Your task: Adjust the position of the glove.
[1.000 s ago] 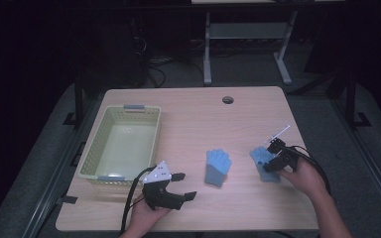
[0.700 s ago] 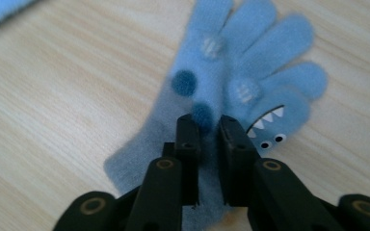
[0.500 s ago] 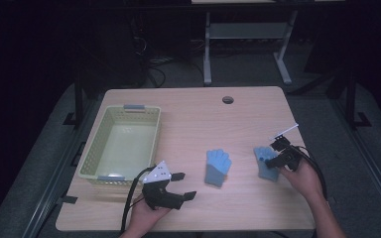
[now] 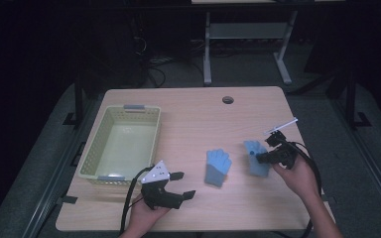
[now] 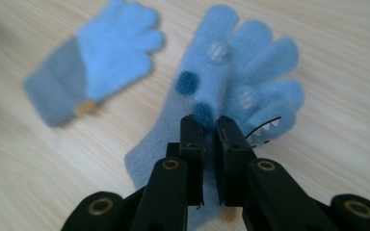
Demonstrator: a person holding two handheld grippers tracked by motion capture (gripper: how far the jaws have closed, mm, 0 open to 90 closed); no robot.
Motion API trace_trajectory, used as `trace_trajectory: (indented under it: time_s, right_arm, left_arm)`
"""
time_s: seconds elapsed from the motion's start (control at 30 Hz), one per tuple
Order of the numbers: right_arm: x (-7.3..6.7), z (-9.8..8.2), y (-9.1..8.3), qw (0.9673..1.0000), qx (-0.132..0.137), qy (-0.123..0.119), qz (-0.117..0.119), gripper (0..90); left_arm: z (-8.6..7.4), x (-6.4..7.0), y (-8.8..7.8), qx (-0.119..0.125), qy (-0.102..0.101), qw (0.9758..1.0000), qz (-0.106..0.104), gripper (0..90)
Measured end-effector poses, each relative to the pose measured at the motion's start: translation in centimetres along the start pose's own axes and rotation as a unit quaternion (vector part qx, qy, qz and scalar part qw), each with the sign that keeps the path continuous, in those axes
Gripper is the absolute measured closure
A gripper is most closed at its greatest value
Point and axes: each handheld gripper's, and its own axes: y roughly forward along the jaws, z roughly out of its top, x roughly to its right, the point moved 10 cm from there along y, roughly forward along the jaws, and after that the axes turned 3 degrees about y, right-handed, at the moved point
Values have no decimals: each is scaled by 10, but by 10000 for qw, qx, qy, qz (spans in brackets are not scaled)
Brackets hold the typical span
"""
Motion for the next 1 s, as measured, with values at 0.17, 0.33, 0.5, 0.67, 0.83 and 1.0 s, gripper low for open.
trace_trajectory:
  time_s: [0.17, 0.33, 0.5, 0.67, 0.83, 1.0]
  right_arm:
    - [-20, 11, -3, 9998, 95, -127, 115, 831]
    - [-39, 19, 1, 9994, 156, -210, 235, 829]
    - [-54, 25, 5, 9988, 160, -307, 334, 828]
    - [-72, 30, 11, 9977, 180, -417, 502, 826]
    - [-84, 33, 19, 9971, 188, -428, 597, 824]
    - [-97, 32, 32, 9970, 199, -279, 701, 824]
  left_arm:
    - [1, -2, -2, 40, -68, 10000, 18, 237]
    - [1, -2, -2, 53, -46, 10000, 21, 238]
    - [1, -2, -2, 56, -44, 10000, 21, 238]
    - [1, -2, -3, 57, -42, 10000, 36, 238]
    - [0, -3, -3, 6, 11, 10000, 33, 238]
    - [0, -3, -4, 22, -33, 10000, 31, 238]
